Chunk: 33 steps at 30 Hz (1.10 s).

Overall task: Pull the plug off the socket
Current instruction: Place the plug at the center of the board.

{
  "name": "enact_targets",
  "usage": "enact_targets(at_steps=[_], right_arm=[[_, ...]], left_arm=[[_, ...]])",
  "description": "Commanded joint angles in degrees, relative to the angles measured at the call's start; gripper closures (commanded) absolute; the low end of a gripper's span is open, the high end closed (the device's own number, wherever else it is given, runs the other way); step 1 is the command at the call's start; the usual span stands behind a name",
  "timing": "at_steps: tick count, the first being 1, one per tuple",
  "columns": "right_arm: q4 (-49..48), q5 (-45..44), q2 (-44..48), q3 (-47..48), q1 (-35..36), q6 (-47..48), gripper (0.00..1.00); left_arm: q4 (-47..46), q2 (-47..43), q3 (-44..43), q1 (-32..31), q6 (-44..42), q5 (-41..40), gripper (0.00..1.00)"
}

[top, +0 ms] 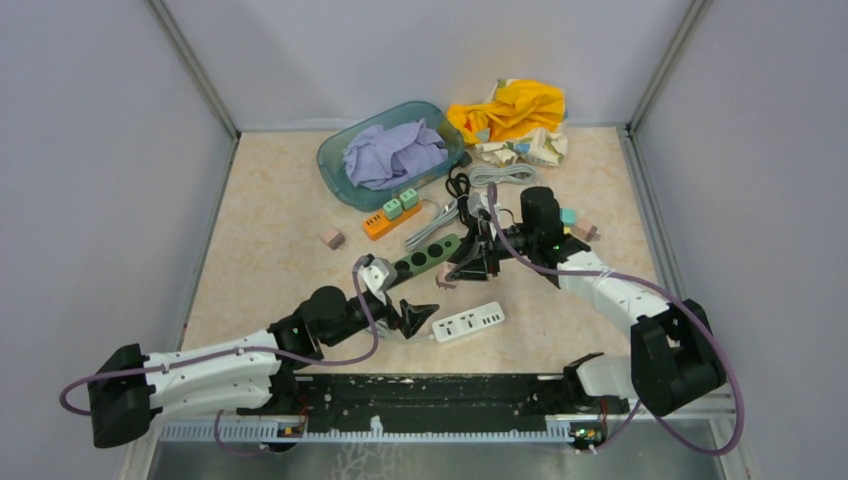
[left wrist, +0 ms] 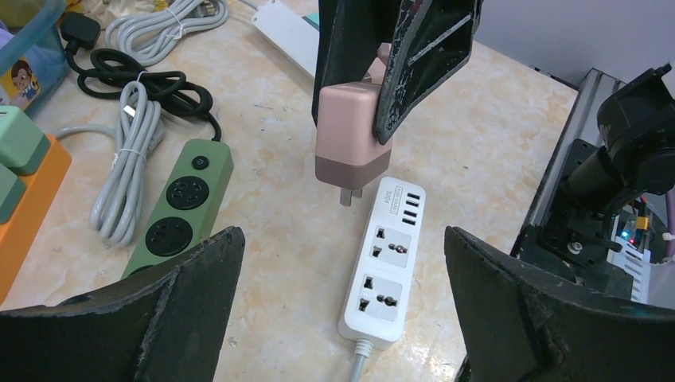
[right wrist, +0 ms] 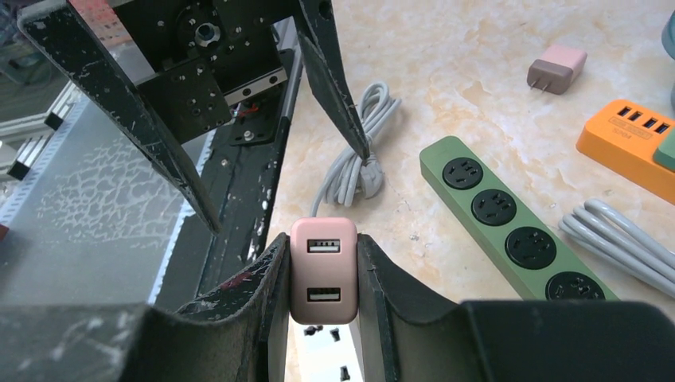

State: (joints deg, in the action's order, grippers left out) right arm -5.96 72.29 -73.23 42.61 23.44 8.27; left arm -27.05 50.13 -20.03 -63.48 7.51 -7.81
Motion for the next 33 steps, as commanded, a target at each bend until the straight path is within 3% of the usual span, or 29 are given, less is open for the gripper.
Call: enact_targets(at_steps=[1, 16, 33], right_arm=[[-8.3, 1.5, 0.3, -1.0, -0.6, -6.1, 1.00], [-19.1, -0.8, -0.9, -4.0, -0.7, -16.8, 1.00], [-26.3, -11.2, -3.9, -6.3, -0.7, -34.3, 1.00]], left_arm=[[-0.3, -0.1, -0.9, 0.4, 0.3, -0.8, 0.00], [-4.8, 1.1, 1.2, 0.4, -1.2, 0.0, 0.00], [-13.1, 2.3, 4.4, 0.3, -1.5, -0.4, 0.00]])
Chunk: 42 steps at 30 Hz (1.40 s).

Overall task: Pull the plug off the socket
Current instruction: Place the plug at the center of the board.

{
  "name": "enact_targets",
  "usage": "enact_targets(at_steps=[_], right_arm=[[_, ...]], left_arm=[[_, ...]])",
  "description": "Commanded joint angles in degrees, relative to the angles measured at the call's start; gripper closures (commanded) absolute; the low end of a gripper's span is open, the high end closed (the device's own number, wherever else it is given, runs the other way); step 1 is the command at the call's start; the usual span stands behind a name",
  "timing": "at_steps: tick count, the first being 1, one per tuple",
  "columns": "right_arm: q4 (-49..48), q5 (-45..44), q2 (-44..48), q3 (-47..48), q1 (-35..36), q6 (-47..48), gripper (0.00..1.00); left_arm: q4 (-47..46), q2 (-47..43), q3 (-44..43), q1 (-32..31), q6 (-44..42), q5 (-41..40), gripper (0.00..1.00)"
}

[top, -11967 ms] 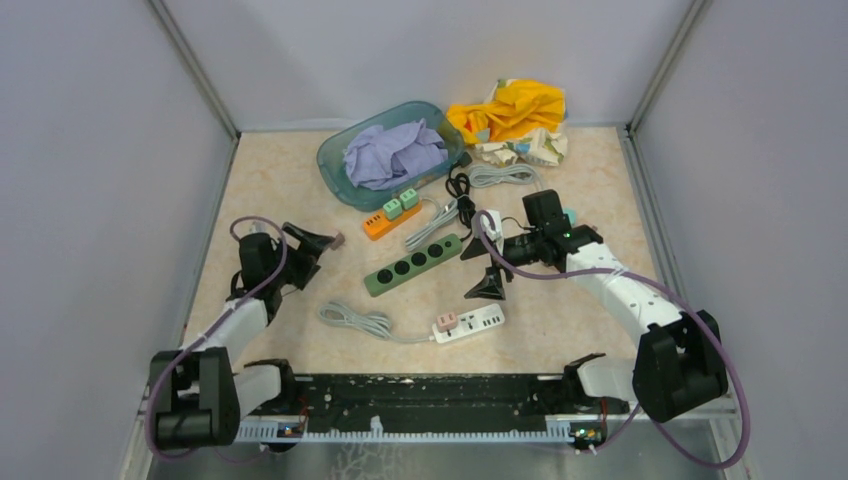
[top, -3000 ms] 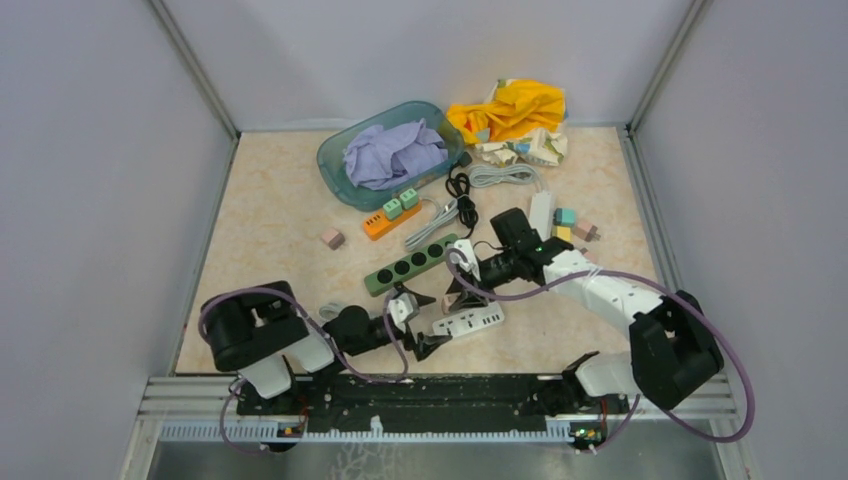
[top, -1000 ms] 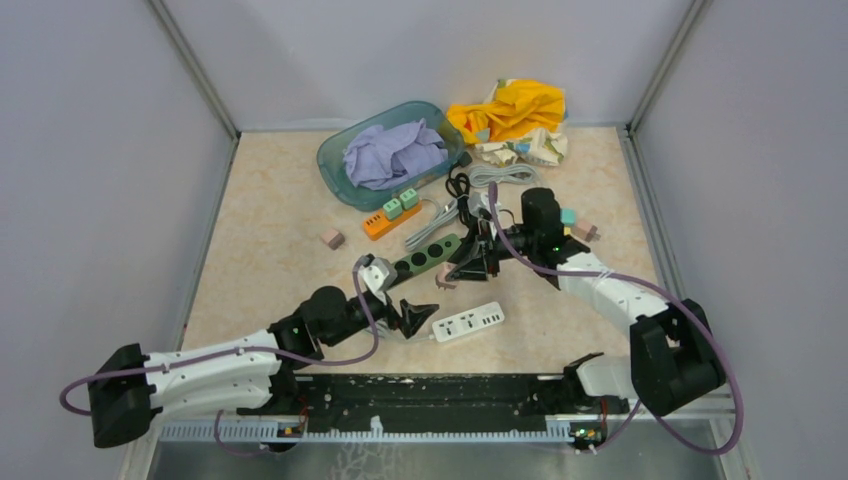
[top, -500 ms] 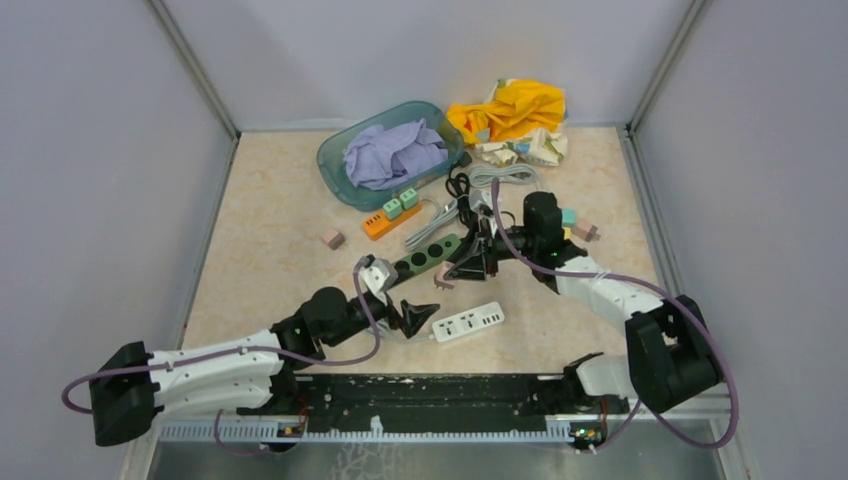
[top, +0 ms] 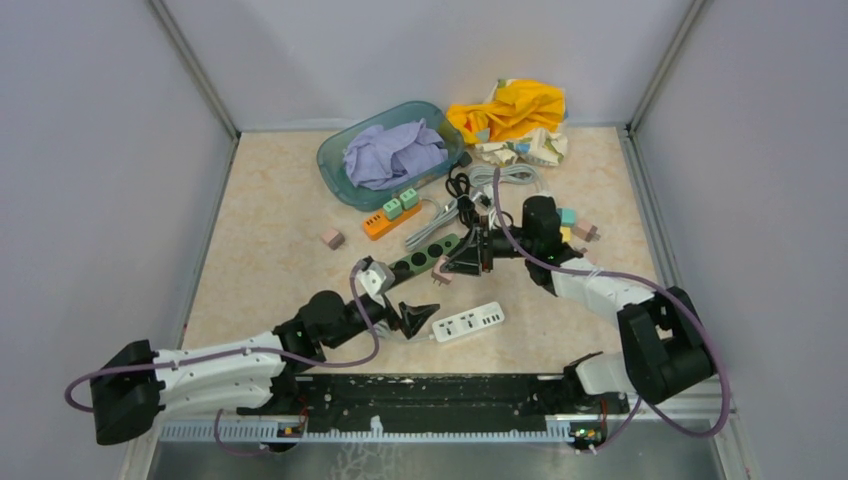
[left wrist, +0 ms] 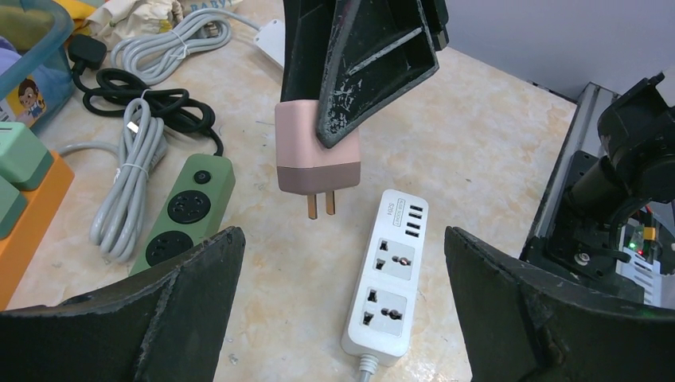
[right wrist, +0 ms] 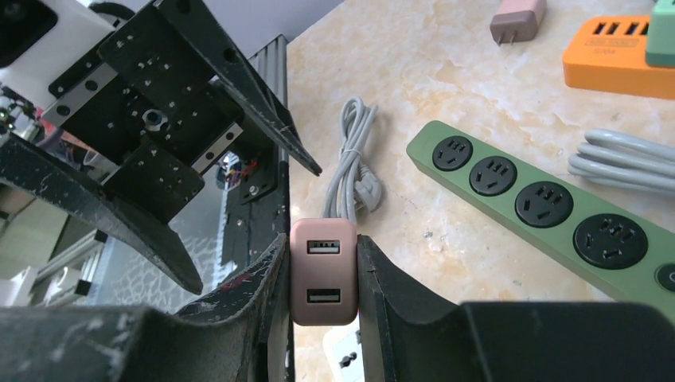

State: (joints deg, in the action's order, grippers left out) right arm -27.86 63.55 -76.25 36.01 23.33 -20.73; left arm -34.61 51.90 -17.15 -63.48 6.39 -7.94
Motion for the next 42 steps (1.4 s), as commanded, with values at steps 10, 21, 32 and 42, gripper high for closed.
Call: enact_targets(at_steps=[10, 21, 32, 42], right_arm=[[-5.0, -4.3, -2.2, 0.5, -0.6, -8.9, 1.00], [-2.8, -7.1, -4.8, 1.7, -0.7, -14.7, 1.00], [-1.3, -7.6, -7.0, 2.9, -0.7, -17.4, 1.00], [-1.6, -7.9, -8.2, 3.0, -0.6, -20.0, 1.00]], left_arm=[[-10.5, 2.8, 2.9, 0.3, -1.9, -2.1, 0.00], [-14.1, 4.4, 4.6, 0.3, -1.5, -8.0, 0.00], [-15.6, 6.1, 5.4, 0.3, -1.3, -10.2, 0.00], [-17.2, 7.2, 5.5, 0.3, -10.4, -2.1, 0.00]])
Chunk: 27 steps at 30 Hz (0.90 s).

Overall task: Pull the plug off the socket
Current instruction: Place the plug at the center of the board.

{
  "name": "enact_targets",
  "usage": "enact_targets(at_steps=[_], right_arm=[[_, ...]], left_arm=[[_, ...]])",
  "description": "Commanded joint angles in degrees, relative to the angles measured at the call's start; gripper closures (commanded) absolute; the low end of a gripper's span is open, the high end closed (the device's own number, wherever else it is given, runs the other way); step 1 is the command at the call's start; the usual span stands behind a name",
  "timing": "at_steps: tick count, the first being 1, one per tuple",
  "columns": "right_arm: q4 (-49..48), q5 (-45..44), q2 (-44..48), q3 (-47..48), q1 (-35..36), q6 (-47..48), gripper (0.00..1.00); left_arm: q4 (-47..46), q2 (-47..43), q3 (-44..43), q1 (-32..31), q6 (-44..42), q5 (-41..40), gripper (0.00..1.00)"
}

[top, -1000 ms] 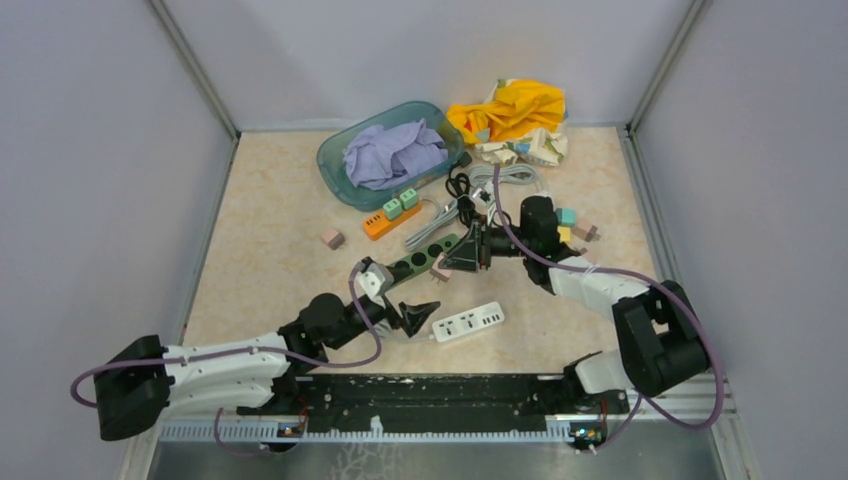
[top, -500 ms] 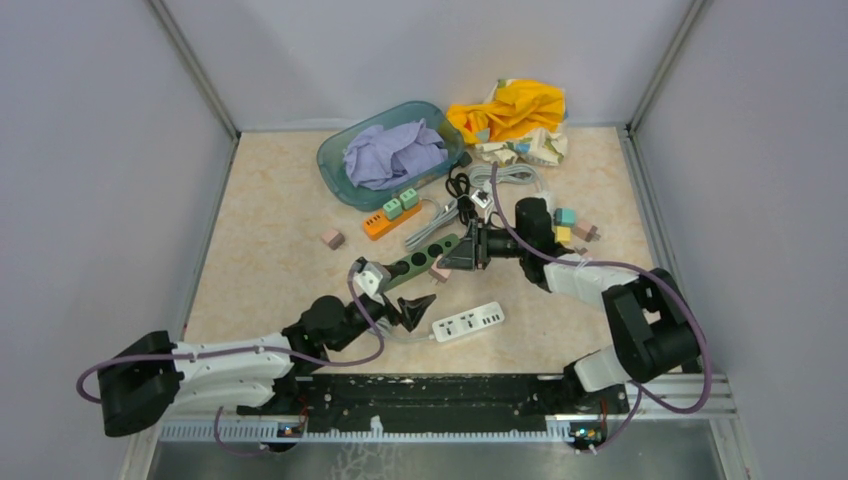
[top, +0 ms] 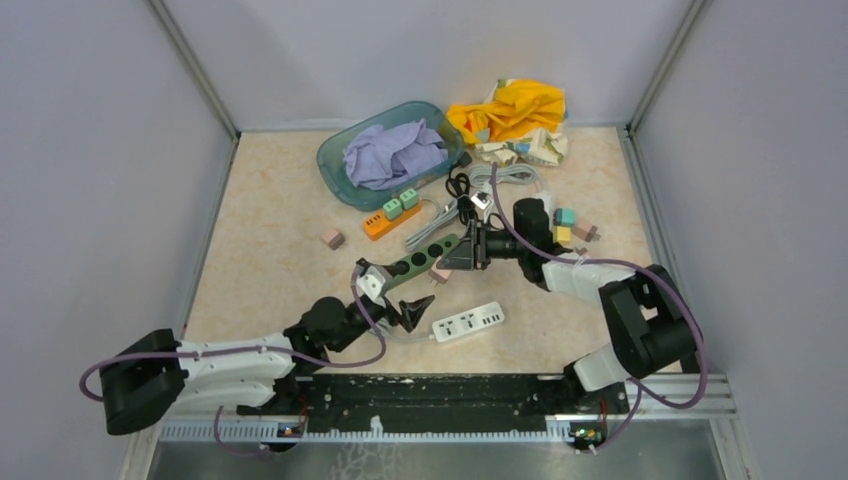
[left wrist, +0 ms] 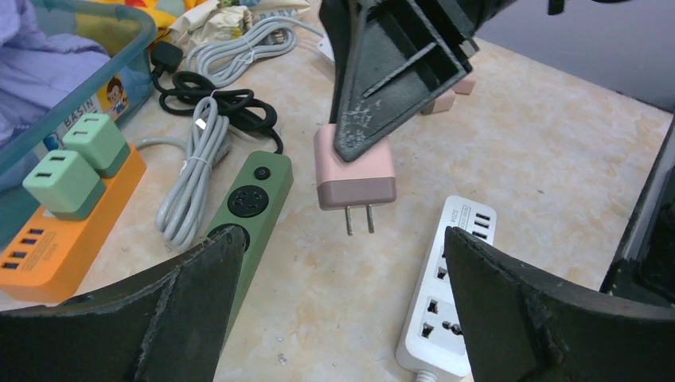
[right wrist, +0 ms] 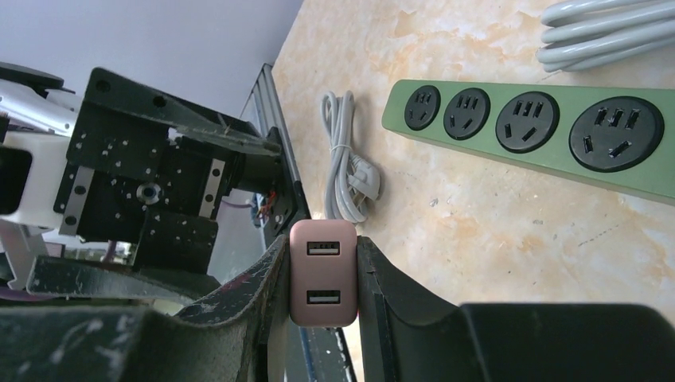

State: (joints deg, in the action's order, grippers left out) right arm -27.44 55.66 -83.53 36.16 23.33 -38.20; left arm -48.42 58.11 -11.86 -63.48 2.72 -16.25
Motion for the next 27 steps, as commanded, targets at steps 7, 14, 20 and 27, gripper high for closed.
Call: enact_targets(at_steps=[7, 14, 20, 27], right_arm=[[-2.3, 0.0, -1.3, 2.9, -0.6, -3.6, 1.00], [-4.5, 0.3, -2.0, 2.5, -0.5, -5.5, 1.00], [-4.6, 0.2, -1.6, 2.4, -0.6, -5.5, 1.00], [-5.0, -0.3, -1.8, 2.2, -0.6, -5.9, 1.00]], left_arm=[[-6.7, 2.2, 0.3, 0.3, -11.5, 4.8, 0.00], [-14.0, 6.2, 1.3, 0.3, -15.3, 5.6, 0.00], [-16.4, 11.9, -2.3, 0.3, -17.8, 6.0, 0.00], [-18.9, 17.6, -5.4, 0.2, -17.2, 2.6, 0.00]])
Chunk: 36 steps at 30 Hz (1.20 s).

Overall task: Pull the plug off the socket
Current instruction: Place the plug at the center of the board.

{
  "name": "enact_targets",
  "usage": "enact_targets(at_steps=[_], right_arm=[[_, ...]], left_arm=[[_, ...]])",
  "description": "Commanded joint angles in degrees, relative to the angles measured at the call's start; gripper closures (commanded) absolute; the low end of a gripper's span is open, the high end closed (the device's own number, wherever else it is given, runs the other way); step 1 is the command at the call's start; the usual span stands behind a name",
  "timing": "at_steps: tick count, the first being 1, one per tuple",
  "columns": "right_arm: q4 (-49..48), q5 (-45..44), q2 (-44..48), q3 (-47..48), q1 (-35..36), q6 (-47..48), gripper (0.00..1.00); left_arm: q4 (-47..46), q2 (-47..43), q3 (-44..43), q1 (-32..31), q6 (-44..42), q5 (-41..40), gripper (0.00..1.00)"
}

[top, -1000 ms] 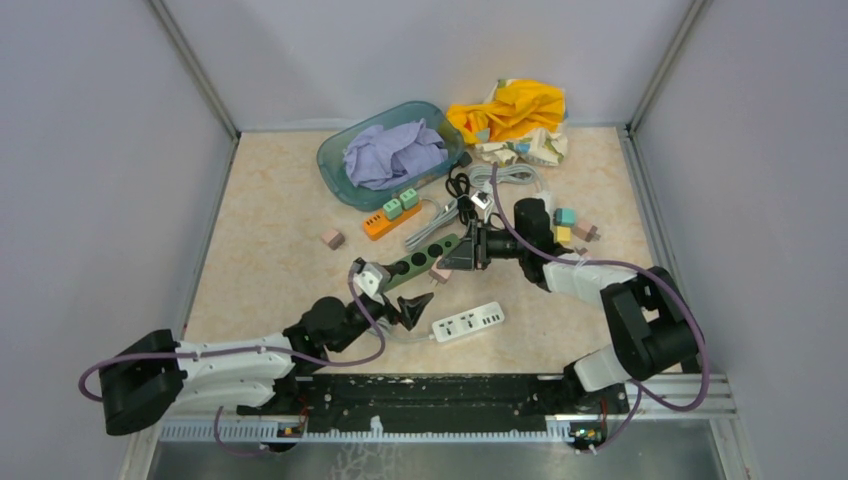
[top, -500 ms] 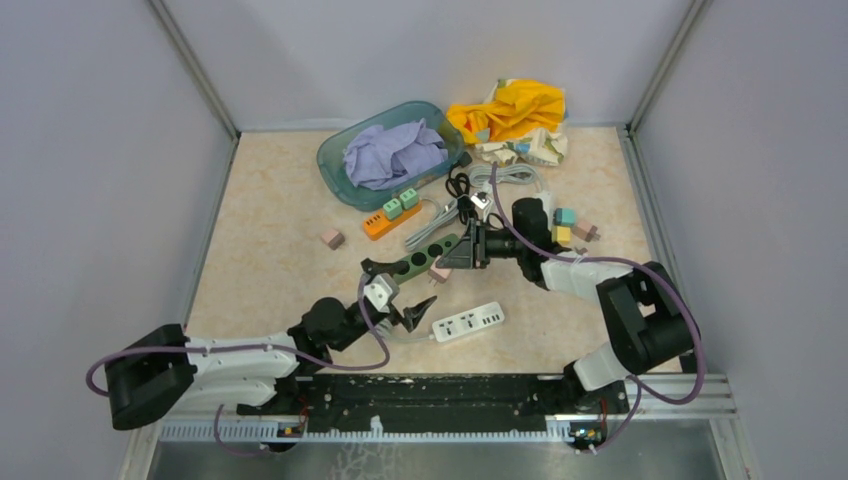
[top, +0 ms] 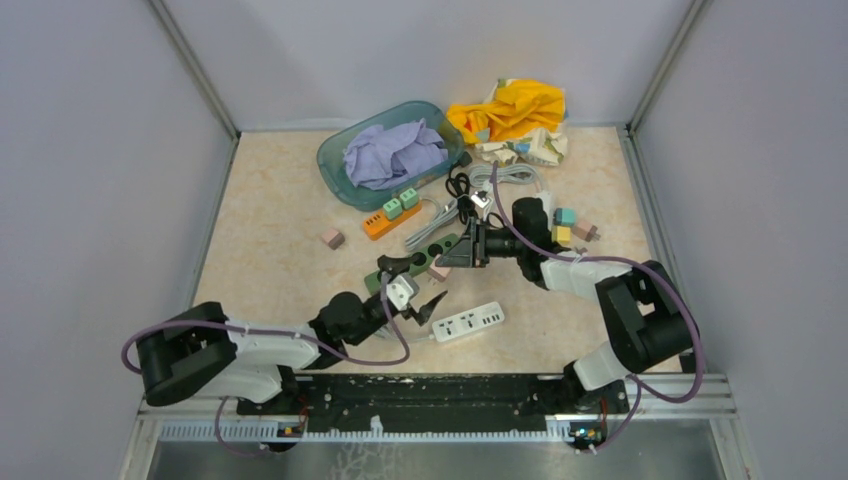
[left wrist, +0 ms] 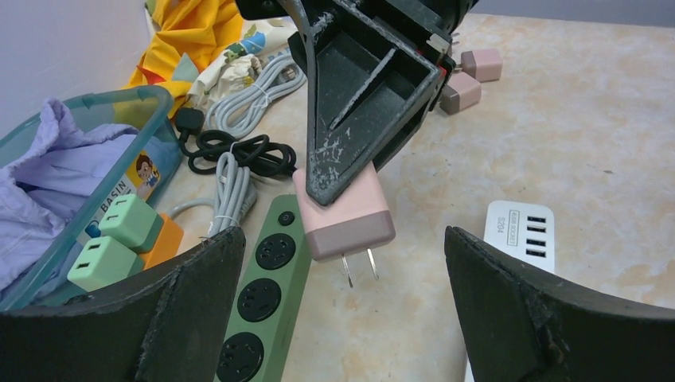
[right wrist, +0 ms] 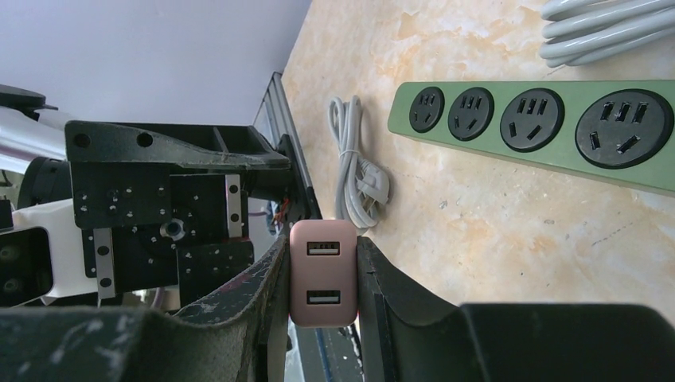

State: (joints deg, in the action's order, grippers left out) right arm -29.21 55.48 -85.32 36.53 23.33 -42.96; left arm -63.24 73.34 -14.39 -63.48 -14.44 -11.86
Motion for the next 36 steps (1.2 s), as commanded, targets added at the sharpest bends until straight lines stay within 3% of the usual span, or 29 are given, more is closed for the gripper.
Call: enact_targets(at_steps=[1, 5, 9, 15, 18, 20, 23, 24, 27, 33, 36], right_arm=[[-3.2, -0.1, 0.0, 1.9, -0.6, -1.2, 1.00], [-3.3, -0.1, 0.2, 1.9, -0.6, -1.3, 1.00], [-3.3, -0.2, 0.3, 1.8, -0.6, -1.3, 1.00], [-3.4, -0.2, 0.3, 1.8, -0.6, -1.2, 1.00], [-3.6, -0.1, 0.3, 1.7, -0.6, -1.2, 1.00], [-3.8, 0.2, 0.4, 1.7, -0.6, -1.2, 1.00], [-4.2, 0.5, 0.4, 1.6, -0.6, -1.2, 0.98], [-4.2, 0.5, 0.5, 1.6, -0.6, -1.2, 0.90], [-4.2, 0.8, 0.8, 1.5, -0.6, -0.9, 0.54], [-3.1, 1.8, 1.6, 2.3, -0.6, 1.4, 0.05], [-0.2, 3.0, 1.8, 3.7, -0.6, 3.7, 0.01]], left_arm=[[-4.0, 3.3, -3.7, 0.2, 0.5, -1.8, 0.00], [-3.8, 7.2, -6.0, 0.2, 2.6, -3.2, 0.02], [-4.3, 10.3, -7.7, 0.2, 3.5, -5.8, 0.10], [-1.9, 11.3, -8.9, 0.2, 5.0, -6.7, 0.42], [-0.6, 11.0, -9.1, 0.3, 5.6, -6.8, 0.70], [1.1, 10.7, -9.4, 0.3, 6.4, -7.4, 0.83], [1.8, 10.2, -9.1, 0.2, 7.0, -7.3, 0.91], [1.8, 10.0, -8.8, 0.2, 7.3, -7.2, 0.93], [1.9, 9.0, -8.0, 0.3, 8.3, -7.0, 0.97], [4.1, 5.9, -5.8, 0.3, 11.7, -6.4, 1.00], [5.9, 3.6, -4.3, 0.3, 13.6, -6.4, 1.00]])
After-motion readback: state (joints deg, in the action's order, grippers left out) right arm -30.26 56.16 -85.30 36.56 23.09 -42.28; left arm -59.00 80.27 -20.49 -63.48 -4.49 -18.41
